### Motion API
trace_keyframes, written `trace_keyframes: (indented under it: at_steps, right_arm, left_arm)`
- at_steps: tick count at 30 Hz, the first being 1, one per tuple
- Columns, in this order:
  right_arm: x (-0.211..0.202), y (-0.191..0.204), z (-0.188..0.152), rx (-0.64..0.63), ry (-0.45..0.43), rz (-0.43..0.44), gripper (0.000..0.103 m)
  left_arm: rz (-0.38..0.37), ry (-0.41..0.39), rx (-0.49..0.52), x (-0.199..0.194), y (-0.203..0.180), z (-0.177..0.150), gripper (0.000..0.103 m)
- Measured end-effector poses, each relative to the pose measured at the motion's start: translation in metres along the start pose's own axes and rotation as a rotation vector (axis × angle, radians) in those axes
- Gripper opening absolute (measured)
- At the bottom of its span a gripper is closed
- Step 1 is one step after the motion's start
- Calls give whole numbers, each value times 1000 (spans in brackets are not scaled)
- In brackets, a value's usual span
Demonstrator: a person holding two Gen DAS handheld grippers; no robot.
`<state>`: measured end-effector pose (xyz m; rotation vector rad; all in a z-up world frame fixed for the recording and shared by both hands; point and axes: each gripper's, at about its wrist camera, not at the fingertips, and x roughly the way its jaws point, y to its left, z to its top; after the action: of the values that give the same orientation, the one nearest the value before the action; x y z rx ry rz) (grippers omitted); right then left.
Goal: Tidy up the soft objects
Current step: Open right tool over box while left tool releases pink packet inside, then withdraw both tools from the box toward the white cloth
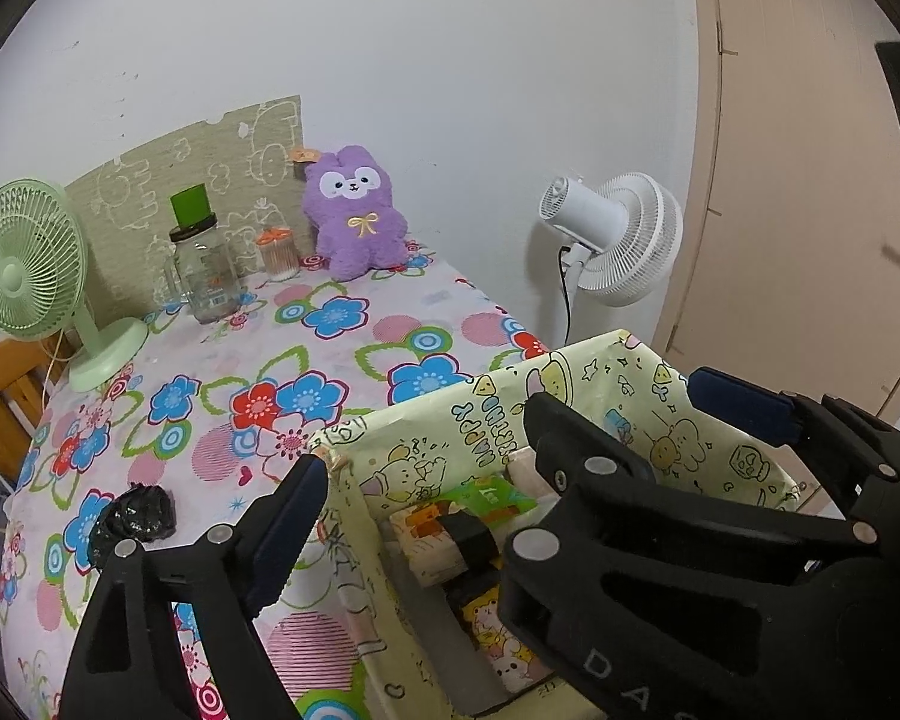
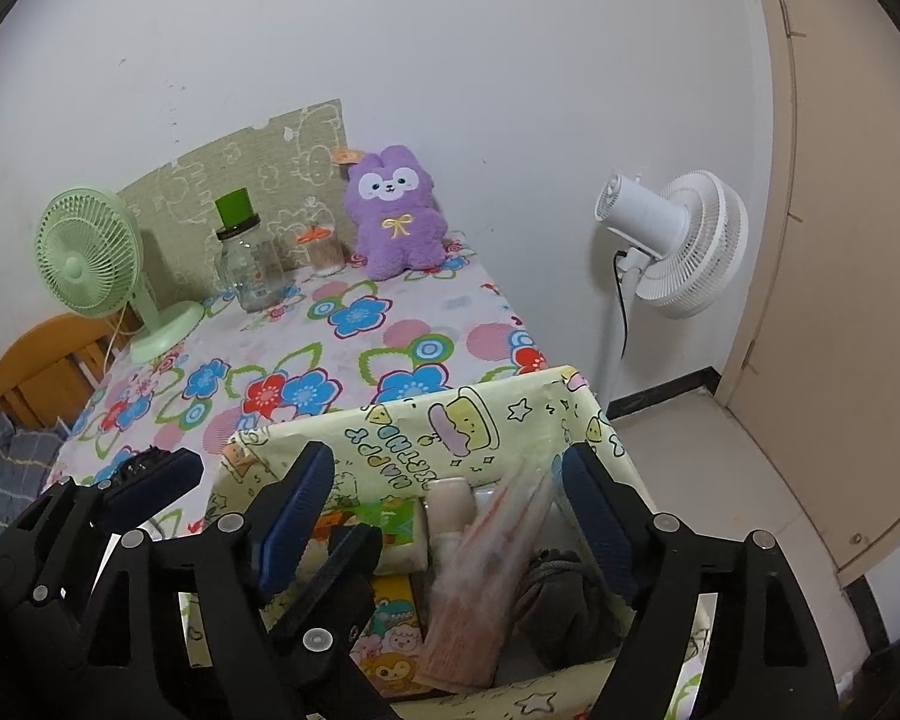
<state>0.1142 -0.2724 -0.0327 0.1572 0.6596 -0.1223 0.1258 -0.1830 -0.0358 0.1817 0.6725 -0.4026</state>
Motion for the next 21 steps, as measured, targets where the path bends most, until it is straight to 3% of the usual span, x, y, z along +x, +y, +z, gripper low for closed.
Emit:
trace_keyframes:
  at_steps: [21]
  right_arm:
    - [-39, 48, -7, -50, -71, 7, 94]
  left_arm:
    - [41, -66, -14, -48, 32, -12, 91]
